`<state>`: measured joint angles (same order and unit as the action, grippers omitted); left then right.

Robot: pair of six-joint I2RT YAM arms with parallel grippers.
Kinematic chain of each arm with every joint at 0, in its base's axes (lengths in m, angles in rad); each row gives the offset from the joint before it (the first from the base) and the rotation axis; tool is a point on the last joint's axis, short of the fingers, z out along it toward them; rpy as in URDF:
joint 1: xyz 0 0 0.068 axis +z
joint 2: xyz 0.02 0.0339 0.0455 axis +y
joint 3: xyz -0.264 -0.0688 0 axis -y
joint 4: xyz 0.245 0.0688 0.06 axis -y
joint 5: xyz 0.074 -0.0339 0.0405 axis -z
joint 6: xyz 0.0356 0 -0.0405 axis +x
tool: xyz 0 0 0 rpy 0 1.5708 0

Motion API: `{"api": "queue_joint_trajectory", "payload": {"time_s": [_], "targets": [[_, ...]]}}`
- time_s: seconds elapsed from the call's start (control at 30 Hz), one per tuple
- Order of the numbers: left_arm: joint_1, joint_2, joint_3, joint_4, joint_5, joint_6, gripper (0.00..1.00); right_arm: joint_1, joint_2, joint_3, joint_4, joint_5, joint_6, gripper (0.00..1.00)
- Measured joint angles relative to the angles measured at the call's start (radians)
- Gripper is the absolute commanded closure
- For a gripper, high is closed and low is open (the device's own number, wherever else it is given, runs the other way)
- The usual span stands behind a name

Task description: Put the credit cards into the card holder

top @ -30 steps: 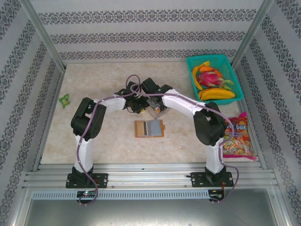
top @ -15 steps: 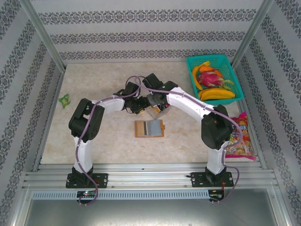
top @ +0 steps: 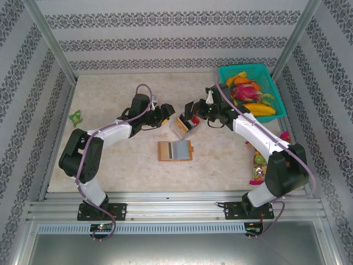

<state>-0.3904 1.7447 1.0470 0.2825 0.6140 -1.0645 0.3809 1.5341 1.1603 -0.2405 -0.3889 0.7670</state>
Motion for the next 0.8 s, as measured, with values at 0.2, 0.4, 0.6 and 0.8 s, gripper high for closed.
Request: {"api": "queue_joint_trajectory", "payload": {"time_s": [0.2,0.4,0.6,0.8], "targets": [[0.001,0.011,-0.015,0.190,0.118,-0.119,0.45,-0.026,0.000,-0.099,0.163,-0.172,0.147,1.00],[0.001,0.011,-0.015,0.251,0.161,-0.167,0.57,-0.046,-0.003,-0.121,0.262,-0.257,0.218,1.00],[0.001,0.011,-0.015,0.257,0.171,-0.174,0.47,-0.059,-0.004,-0.138,0.311,-0.303,0.254,1.00],[0.001,0.011,-0.020,0.256,0.171,-0.176,0.70,-0.067,-0.006,-0.144,0.337,-0.317,0.274,1.00]]}}
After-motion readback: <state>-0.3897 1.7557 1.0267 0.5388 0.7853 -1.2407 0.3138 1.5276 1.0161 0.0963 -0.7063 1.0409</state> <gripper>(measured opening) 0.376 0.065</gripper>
